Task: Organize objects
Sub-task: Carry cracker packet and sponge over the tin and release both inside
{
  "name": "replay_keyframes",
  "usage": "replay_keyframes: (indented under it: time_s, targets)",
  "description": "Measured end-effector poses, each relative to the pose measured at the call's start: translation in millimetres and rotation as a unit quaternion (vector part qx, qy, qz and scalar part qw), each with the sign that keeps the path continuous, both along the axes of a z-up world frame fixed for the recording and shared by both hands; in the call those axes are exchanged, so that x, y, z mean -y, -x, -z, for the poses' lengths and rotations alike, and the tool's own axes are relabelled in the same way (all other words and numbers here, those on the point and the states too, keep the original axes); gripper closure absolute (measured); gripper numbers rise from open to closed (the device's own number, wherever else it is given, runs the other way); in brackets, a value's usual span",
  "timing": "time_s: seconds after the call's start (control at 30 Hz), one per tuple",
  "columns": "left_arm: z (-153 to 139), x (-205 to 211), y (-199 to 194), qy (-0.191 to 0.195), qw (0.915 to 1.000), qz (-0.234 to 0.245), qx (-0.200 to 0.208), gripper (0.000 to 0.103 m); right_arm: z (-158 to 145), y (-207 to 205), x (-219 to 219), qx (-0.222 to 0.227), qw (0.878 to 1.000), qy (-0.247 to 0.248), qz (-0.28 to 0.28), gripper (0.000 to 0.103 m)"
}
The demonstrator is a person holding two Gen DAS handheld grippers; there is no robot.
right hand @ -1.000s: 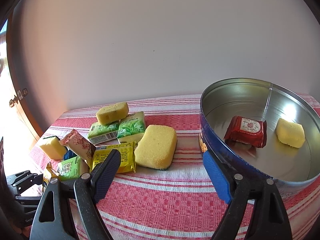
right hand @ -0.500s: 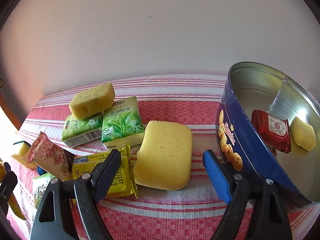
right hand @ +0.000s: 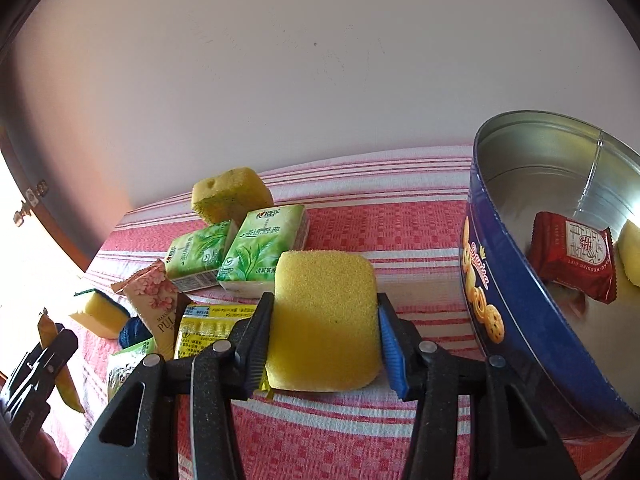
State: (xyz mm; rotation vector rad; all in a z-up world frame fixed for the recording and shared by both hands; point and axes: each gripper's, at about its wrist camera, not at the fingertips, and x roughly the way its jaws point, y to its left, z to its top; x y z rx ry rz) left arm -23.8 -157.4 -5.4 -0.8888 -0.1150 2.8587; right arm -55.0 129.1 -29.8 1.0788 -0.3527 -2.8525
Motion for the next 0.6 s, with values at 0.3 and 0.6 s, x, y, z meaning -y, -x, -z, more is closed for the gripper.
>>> replay_keyframes:
  time_s: [0.3,0.6]
  targets:
    - [-6,-5,-8,-0.005,0.9992,-0.001,-0.040,0.053,-35,-68,2,-0.125,0.990,-0.066,-0.013,0.052]
    - [-13,-50,-23,-0.002,0.9983,0.016,-0.055,0.053,-51,-106,-27,-0.175,0.982,-0.076,-0.003,0.052]
